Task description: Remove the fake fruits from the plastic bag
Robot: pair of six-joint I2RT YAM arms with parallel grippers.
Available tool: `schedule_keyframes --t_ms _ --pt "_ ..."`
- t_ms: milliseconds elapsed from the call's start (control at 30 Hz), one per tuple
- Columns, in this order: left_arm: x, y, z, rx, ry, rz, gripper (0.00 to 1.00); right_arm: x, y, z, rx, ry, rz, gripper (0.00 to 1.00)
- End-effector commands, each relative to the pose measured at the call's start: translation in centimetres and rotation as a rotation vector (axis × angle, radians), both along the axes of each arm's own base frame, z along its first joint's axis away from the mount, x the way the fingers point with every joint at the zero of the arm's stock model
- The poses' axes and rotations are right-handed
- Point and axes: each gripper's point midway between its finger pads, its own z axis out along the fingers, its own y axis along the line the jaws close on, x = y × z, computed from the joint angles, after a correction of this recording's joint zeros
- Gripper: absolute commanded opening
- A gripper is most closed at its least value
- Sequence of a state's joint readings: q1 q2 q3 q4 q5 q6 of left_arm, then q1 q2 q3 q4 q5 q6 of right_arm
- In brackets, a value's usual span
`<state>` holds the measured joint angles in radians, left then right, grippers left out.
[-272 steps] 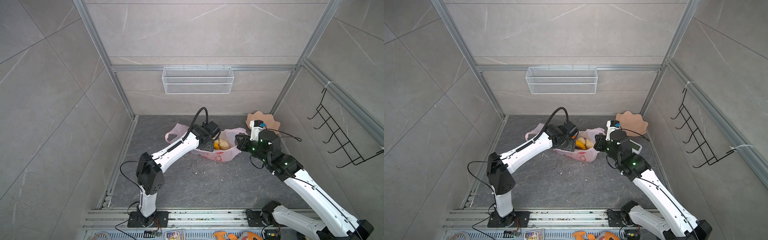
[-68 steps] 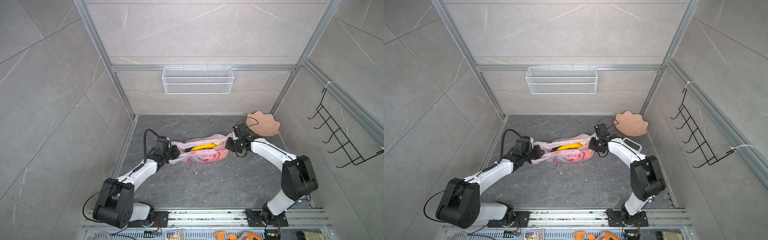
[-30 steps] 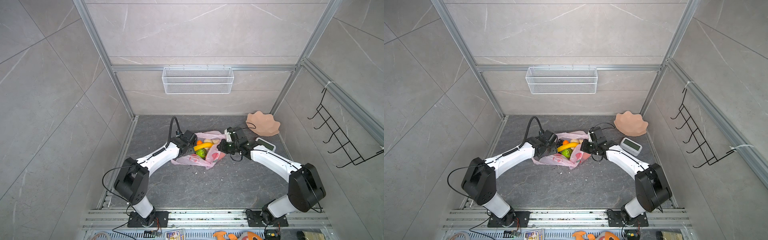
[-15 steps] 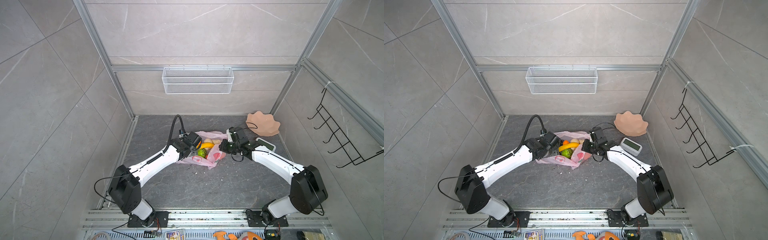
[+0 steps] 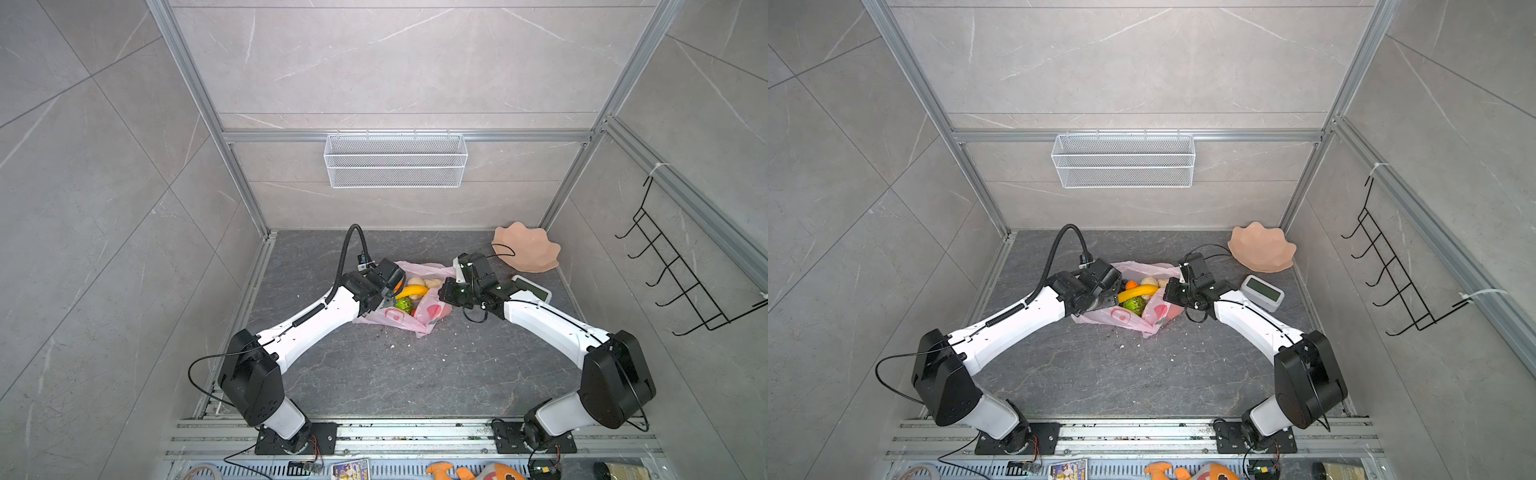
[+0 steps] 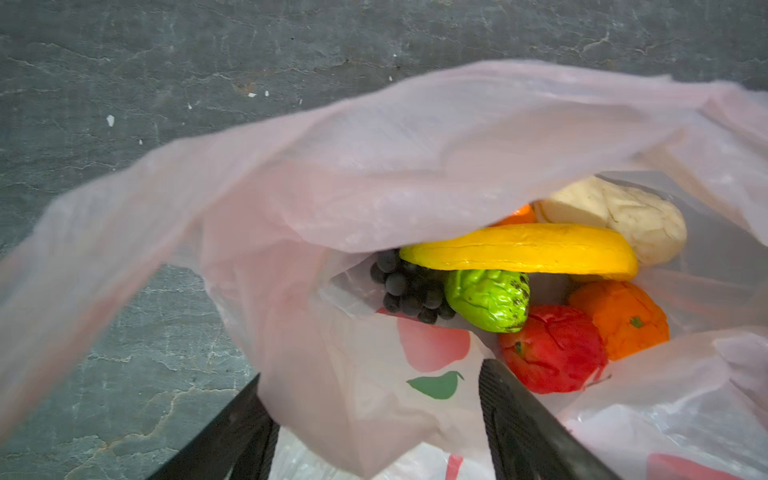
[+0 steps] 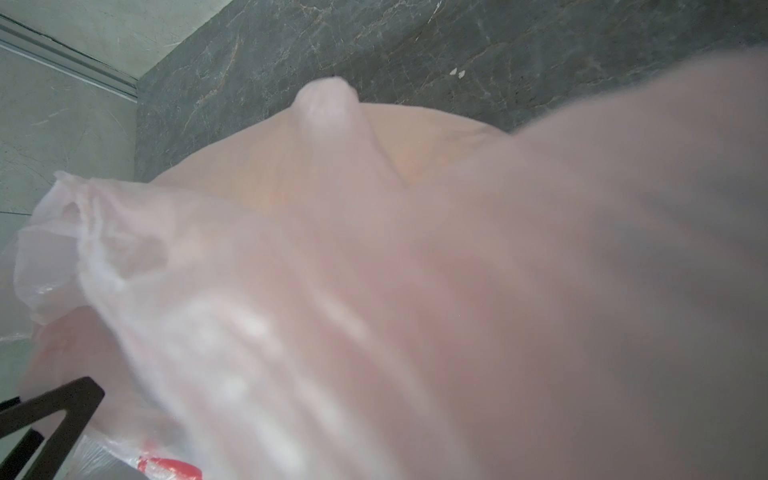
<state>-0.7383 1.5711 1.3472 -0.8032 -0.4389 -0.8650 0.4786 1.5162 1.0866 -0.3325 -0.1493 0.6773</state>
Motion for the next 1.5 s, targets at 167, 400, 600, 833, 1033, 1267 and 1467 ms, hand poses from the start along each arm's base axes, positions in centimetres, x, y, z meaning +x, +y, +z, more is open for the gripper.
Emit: schedule_keyframes --t_ms 167,400,600,833,1033,1267,1467 --pt "2.1 2.1 -2.6 -0.125 0.033 0.027 0.24 0.2 -1.9 1.7 -0.001 -0.022 -0.068 0.0" --pt "4.9 6.8 -3.7 -0.542 -0.07 0.165 0.0 1.8 -3.1 2.6 0.268 -0.048 -0.074 0.0" --pt "5.6 8.2 -4.7 -0.621 -0.039 0.226 0.0 2.3 -2.8 1.7 0.347 -0.058 -0.071 0.0" --pt "5.4 2.7 -5.4 -0.581 0.025 0.058 0.0 1.4 -2.4 0.1 0.236 -0.025 -0.051 0.0" --pt "4.5 -0.1 -5.6 -0.518 0.04 -0.035 0.0 -0.1 -3.9 -0.8 0.025 0.008 -0.091 0.44" --pt "3.4 0.4 -6.0 -0.465 0.041 -0.04 0.0 -2.3 -7.7 1.4 -0.298 0.021 -0.237 0.73" --pt "2.7 0.7 -6.2 -0.453 0.039 -0.036 0.0 -4.7 -7.6 5.4 -0.501 -0.07 -0.3 0.74"
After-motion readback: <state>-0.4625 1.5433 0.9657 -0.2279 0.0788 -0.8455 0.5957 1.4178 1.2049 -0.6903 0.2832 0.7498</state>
